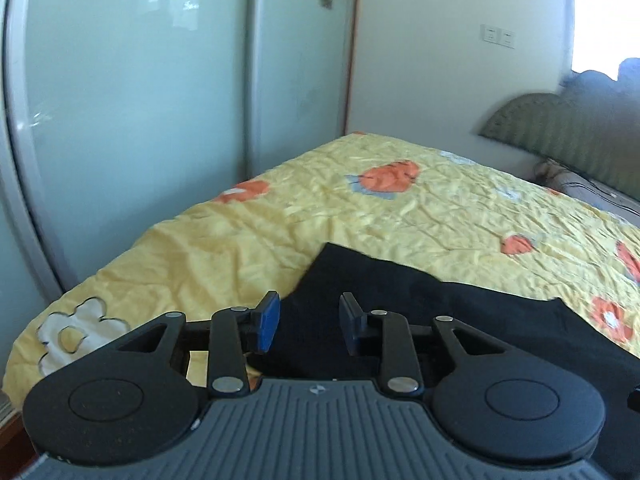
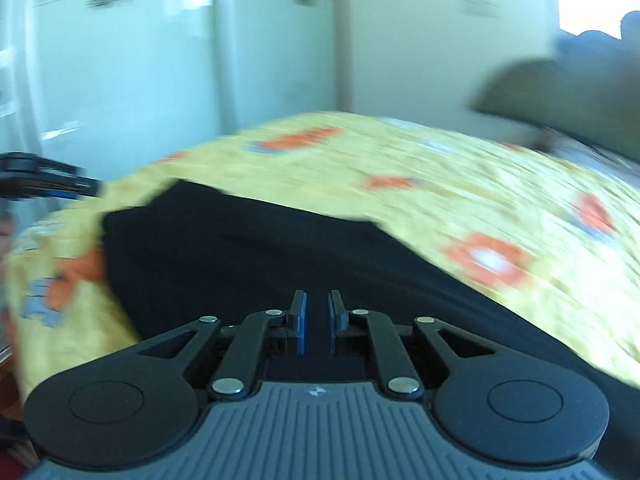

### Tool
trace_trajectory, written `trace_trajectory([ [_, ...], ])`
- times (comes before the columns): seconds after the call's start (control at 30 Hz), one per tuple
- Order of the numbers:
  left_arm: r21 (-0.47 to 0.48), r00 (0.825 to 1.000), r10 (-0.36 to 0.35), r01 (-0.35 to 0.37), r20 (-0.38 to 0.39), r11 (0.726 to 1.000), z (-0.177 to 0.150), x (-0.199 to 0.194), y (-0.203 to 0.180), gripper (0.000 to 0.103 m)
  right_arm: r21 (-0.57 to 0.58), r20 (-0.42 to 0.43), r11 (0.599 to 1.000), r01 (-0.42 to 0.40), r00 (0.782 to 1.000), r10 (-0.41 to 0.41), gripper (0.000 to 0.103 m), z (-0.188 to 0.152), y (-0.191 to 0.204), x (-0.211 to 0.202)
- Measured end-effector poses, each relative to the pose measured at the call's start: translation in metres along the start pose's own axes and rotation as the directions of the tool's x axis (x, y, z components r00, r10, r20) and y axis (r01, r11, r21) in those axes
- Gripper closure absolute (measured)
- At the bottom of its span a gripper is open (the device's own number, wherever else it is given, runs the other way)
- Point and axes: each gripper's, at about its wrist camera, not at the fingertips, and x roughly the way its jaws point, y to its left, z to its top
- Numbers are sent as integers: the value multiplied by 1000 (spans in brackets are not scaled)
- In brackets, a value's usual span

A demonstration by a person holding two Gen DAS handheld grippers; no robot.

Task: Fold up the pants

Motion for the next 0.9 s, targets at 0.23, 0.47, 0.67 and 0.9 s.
trace_trajectory([
  [0.23,225,914,-370,401,-167,888,-25,1,-140,49,208,-121,936,284,957,-264,92,-74,-110,-52],
  [0.47,430,865,-457,500,-208,751,-86,-20,-259,36,292,-69,879,377,925,-374,77,-93,-128,-93],
  [0.67,467,885,-381,464,-266,753,-115,-7,-289,36,212,-99,873,440,898,-429,56,-104,-128,-97],
  [0.9,450,897,-369,442,-244,776,-116,-8,-283,28,263,-97,857,443,896,-433,56,-108,-142,-101],
])
